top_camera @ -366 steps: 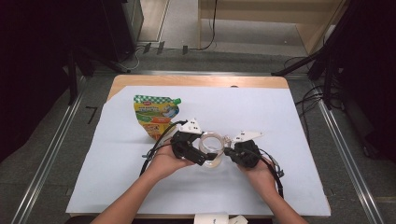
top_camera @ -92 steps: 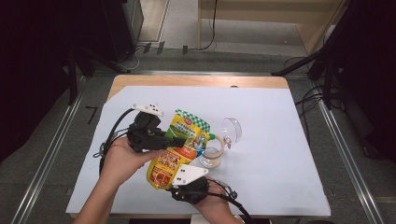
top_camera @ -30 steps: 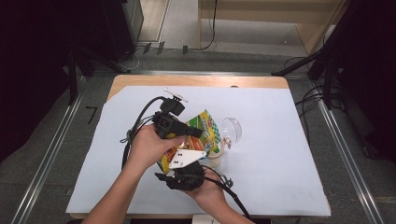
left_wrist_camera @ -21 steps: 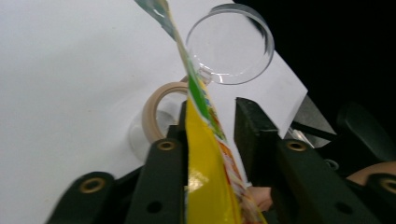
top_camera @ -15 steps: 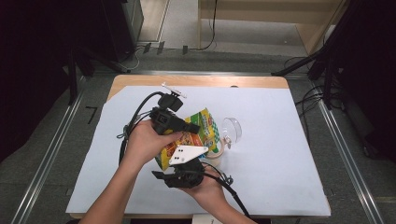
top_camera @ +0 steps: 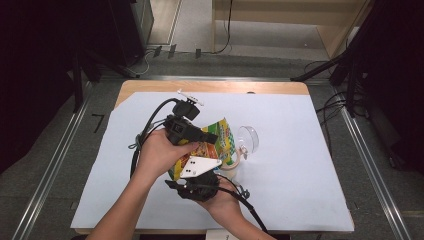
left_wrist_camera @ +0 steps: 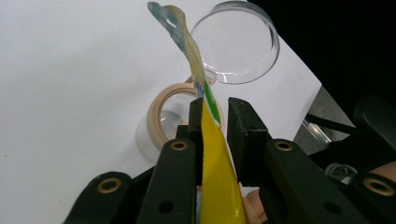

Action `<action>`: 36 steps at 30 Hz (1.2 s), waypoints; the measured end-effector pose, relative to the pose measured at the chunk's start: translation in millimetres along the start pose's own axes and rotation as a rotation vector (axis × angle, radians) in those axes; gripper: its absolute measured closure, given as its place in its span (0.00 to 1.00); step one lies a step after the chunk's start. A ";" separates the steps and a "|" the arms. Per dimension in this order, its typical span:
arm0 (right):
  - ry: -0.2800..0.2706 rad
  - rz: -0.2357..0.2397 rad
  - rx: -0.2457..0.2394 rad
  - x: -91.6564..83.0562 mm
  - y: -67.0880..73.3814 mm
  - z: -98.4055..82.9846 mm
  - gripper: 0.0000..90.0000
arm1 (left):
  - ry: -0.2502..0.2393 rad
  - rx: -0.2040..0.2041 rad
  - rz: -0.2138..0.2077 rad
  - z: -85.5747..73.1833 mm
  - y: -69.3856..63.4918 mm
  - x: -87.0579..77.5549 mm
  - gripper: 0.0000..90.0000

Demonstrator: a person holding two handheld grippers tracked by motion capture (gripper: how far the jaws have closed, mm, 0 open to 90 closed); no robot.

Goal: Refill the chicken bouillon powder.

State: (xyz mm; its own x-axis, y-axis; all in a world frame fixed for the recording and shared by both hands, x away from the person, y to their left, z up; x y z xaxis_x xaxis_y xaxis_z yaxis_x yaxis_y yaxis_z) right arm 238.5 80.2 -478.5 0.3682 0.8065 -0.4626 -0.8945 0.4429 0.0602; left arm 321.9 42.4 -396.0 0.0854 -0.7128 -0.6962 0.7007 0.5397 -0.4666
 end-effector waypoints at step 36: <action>-0.022 0.005 0.029 -0.9 1.7 3.2 0.80 | 0.008 0.047 0.027 -1.5 -10.0 -3.6 0.92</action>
State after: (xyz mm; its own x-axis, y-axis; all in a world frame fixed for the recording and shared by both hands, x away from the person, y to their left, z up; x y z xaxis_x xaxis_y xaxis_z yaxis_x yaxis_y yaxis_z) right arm 237.5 81.5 -475.1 0.3691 0.8173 -0.4424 -0.8890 0.4493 0.0882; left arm 313.5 40.2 -389.7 0.0991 -0.6949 -0.7122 0.7311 0.5364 -0.4217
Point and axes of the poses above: each handheld gripper's, and its own axes: x roughly forward along the jaws, z roughly out of its top, y roughly to its left, the point moved 9 cm from there along x, roughly forward along the jaws, and after that the axes turned 6 degrees about -z, right-handed, at the moved point
